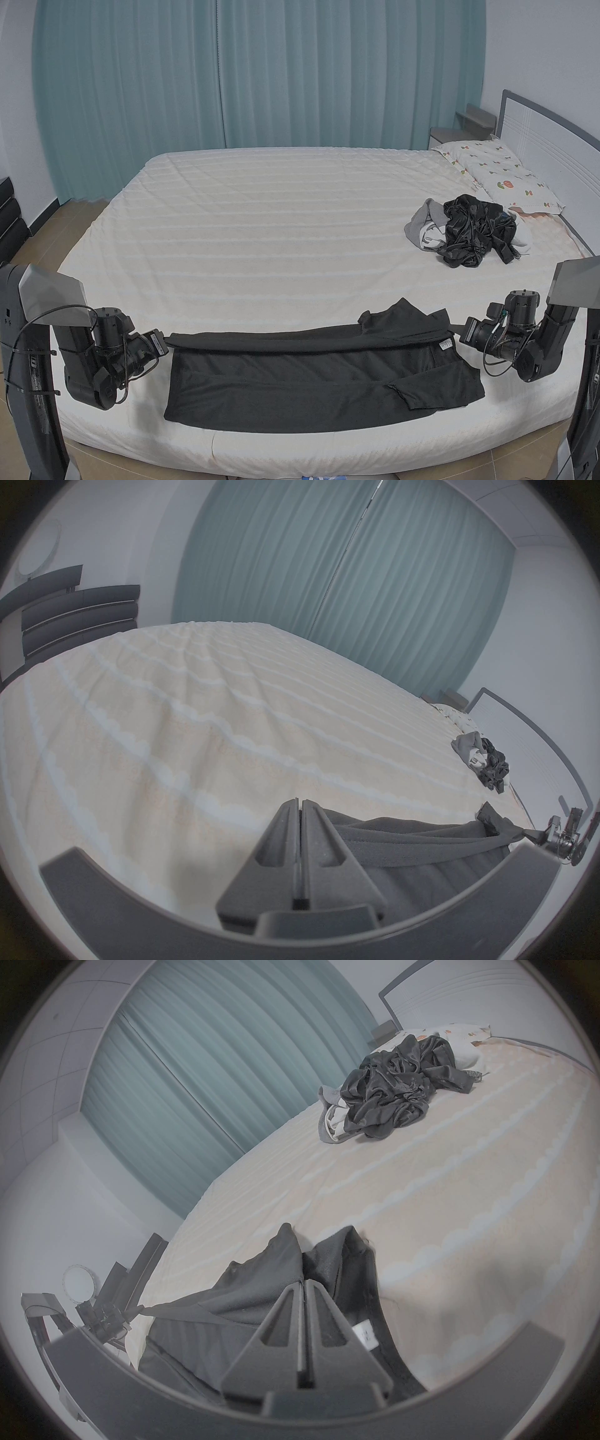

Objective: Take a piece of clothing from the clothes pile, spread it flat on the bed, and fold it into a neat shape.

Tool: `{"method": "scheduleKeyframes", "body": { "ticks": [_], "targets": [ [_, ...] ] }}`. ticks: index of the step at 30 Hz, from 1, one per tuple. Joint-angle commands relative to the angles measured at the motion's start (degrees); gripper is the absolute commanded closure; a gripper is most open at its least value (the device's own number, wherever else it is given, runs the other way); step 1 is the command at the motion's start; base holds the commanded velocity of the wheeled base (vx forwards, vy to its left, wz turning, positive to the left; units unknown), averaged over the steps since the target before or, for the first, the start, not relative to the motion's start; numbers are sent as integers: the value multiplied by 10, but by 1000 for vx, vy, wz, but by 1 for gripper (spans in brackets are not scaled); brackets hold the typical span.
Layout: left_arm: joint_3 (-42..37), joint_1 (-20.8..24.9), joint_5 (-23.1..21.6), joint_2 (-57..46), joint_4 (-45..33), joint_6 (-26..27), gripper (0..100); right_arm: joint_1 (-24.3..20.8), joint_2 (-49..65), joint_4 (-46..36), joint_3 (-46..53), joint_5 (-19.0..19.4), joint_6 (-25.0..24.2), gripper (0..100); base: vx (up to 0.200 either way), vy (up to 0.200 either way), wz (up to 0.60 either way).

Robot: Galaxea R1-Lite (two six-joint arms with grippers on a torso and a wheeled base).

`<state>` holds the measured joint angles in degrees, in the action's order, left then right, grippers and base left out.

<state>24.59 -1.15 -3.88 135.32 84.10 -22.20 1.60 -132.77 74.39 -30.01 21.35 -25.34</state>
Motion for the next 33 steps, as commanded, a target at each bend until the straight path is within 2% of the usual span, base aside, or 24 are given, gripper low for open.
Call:
{"method": "scheduleKeyframes", "body": {
  "ticks": [1, 6, 15, 33],
  "targets": [
    [-39, 1, -2, 7, 25, 13, 100, 8, -10, 21, 36, 11, 10, 100, 0, 0, 0],
    [-70, 5, -3, 21, 58, 20, 100, 11, -31, 52, 56, 12, 22, 100, 0, 0, 0],
    [-104, 15, -4, 26, 59, 21, 100, 24, -71, 106, 82, 12, 30, 100, 0, 0, 0],
    [-130, 36, 4, 23, 59, 21, 100, 40, -73, 115, 93, 12, 47, 100, 0, 0, 0]
  ]
}}
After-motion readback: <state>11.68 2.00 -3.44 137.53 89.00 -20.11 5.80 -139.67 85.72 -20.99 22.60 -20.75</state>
